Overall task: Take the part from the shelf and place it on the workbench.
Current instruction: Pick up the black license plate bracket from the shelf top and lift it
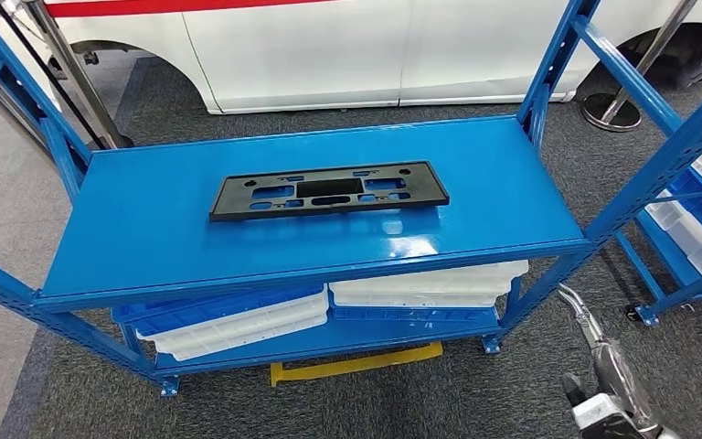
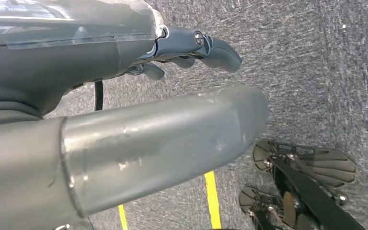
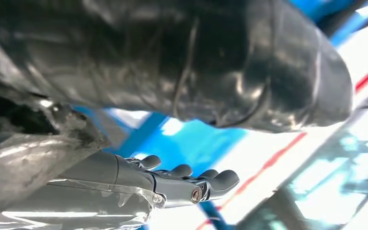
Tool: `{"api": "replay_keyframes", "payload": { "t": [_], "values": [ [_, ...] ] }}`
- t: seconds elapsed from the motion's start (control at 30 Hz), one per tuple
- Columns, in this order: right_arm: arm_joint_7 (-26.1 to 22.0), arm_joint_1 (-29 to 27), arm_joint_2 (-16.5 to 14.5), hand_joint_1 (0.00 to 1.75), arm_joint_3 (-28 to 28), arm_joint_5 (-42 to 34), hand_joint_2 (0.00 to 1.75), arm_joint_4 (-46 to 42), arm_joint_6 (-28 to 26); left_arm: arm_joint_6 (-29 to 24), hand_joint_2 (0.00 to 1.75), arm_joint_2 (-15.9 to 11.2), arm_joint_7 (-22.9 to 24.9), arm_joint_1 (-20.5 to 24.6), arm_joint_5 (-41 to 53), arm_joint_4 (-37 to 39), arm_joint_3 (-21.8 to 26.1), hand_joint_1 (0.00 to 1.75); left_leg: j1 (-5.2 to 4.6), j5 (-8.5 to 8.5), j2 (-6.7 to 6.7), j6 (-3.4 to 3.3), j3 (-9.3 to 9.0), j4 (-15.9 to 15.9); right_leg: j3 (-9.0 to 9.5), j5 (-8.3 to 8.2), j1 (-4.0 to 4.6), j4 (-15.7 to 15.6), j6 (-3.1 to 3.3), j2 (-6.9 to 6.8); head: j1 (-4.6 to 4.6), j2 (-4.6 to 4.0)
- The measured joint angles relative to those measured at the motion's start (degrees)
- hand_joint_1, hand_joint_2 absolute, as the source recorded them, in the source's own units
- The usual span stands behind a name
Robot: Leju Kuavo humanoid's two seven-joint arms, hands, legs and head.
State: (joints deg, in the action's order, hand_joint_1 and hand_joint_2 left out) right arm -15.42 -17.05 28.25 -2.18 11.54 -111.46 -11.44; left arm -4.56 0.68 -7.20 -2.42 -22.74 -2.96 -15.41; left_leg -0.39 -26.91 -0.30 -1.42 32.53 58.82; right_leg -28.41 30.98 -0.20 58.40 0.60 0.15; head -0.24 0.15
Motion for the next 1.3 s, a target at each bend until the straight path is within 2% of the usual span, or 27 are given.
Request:
{"api": "replay_keyframes", "payload": {
  "t": [0.13,0.27,0.43,0.57,0.77,0.93,1.1,1.3],
  "values": [
    [-0.67,0.12,1.75,0.0,-1.8,-1.99,0.0,-4.53,1.55,0.37,0.0,-0.08,-0.08,0.47,-0.19,0.8,-0.62,0.0,0.0,0.0,0.0,0.0,0.01,0.0,0.01,0.0,0.01,0.0,0.0,-0.01,0.0,0.0],
    [-0.18,2.98,2.3,0.0,-4.6,-2.44,0.0,-5.44,4.68,-0.53,0.0,0.5,1.01,1.28,-0.73,1.13,-0.81,0.0,0.0,0.01,0.0,0.0,0.0,0.0,0.03,-0.01,0.01,0.01,0.0,0.01,0.0,0.0],
    [1.59,9.37,2.28,0.0,-9.03,-3.42,0.0,-4.78,7.76,-0.44,0.0,0.79,1.54,1.9,-0.37,1.33,-0.92,0.0,0.0,0.06,0.03,-0.06,-0.02,0.0,0.1,-0.04,0.01,0.03,-0.02,0.05,0.0,0.0],
    [4.92,18.73,1.52,0.0,-14.08,-4.27,0.0,-1.08,11.15,0.34,0.0,0.78,1.82,2.39,1.24,1.34,-1.58,0.0,0.0,0.09,0.12,-0.05,-0.05,0.0,0.11,-0.08,0.02,0.04,-0.06,0.17,0.0,0.0],
    [9.66,33.17,-3.41,0.0,-22.54,-3.68,0.0,8.78,11.45,1.35,0.0,0.5,3.17,2.86,3.77,1.24,-3.17,0.0,0.01,0.18,0.09,-0.07,-0.08,0.0,0.17,-0.09,0.05,0.08,-0.07,0.11,0.0,0.0],
    [12.62,42.21,-8.79,0.0,-27.9,-6.18,0.0,16.89,12.02,1.6,0.0,-0.08,5.01,2.6,5.37,-0.04,-4.53,0.0,0.03,0.2,0.02,-0.04,-0.03,0.0,0.12,-0.09,0.06,0.11,-0.07,0.04,0.0,0.0],
    [13.92,49.83,-12.12,0.0,-29.53,-10.73,0.0,23.0,13.49,1.68,0.0,-0.57,5.76,2.25,6.56,-1.3,-5.65,0.0,0.02,0.2,-0.02,-0.04,0.04,0.0,0.09,-0.09,0.05,0.13,-0.07,0.0,0.0,0.0],
    [15.28,58.37,-14.82,0.0,-30.15,-10.31,0.0,31.38,14.41,1.76,0.0,-0.89,6.15,1.93,7.87,-2.09,-6.91,0.0,0.0,0.23,-0.07,-0.07,0.06,0.0,0.1,-0.09,0.03,0.11,-0.07,-0.08,0.0,0.0]
  ]
}}
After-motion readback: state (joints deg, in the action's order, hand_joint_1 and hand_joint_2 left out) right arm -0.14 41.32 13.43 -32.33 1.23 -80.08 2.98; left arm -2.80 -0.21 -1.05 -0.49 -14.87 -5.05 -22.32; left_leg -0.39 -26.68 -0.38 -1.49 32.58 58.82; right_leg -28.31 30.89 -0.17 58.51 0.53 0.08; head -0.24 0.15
